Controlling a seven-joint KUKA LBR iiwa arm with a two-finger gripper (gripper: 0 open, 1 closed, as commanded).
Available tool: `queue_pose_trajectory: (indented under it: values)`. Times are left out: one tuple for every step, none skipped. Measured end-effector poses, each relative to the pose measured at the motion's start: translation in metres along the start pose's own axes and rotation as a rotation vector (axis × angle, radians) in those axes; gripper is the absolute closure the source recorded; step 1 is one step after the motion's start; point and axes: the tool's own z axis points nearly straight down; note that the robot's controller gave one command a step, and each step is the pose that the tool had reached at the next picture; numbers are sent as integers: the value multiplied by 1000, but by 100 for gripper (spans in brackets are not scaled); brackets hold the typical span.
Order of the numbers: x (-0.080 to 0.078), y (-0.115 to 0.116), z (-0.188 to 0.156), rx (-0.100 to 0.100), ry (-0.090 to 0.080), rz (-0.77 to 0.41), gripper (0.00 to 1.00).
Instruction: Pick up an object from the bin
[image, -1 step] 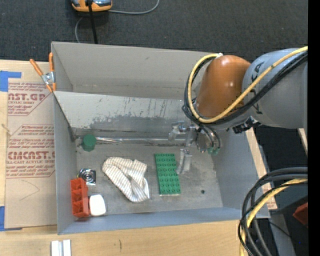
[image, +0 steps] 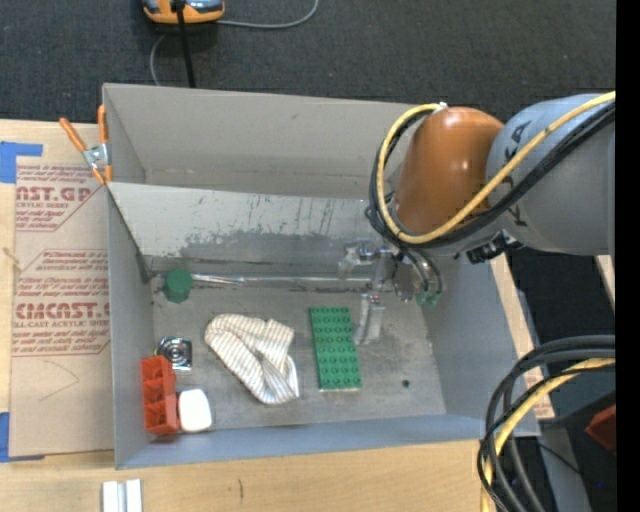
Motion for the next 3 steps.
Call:
queue_pose_trajectory:
  values:
    - [10,71,56,-1,1,-21,0]
    - [22,51,75,-2,3,-319,0]
    - [20,85,83,-2,0,-346,0]
